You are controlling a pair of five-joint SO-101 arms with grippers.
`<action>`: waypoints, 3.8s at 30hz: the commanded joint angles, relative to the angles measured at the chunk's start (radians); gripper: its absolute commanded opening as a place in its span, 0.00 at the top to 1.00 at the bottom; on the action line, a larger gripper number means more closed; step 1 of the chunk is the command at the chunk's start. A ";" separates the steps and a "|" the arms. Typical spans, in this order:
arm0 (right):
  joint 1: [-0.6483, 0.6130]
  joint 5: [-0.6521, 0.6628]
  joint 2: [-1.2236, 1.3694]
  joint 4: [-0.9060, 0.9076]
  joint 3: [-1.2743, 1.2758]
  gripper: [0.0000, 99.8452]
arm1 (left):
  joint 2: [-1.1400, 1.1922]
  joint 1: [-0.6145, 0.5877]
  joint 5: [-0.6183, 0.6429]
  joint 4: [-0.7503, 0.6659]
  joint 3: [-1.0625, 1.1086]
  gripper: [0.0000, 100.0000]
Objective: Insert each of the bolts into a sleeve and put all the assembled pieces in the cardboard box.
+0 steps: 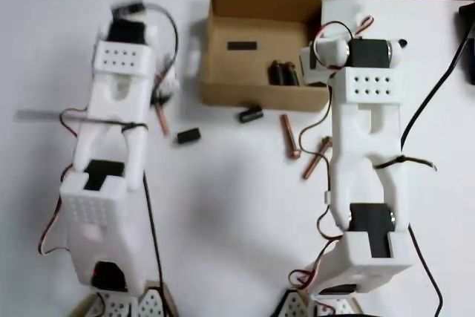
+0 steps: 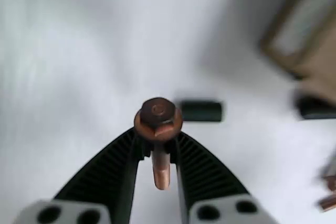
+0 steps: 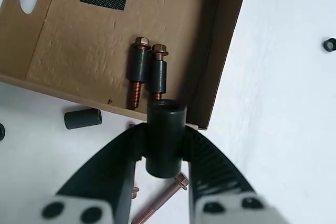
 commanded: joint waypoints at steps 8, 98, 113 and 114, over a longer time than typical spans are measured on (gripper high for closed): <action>-0.134 -0.064 -0.234 0.015 0.144 0.98 | -0.078 0.011 -0.204 0.026 -0.332 0.98; -0.435 -0.155 -1.446 -0.782 1.596 0.98 | -0.847 0.405 -0.106 -0.368 0.483 0.98; -0.476 -0.155 -1.448 -0.782 1.597 0.98 | -0.844 0.408 -0.104 -0.433 0.555 0.98; -0.476 -0.155 -1.448 -0.782 1.597 0.98 | -0.844 0.414 -0.104 -0.433 0.555 0.98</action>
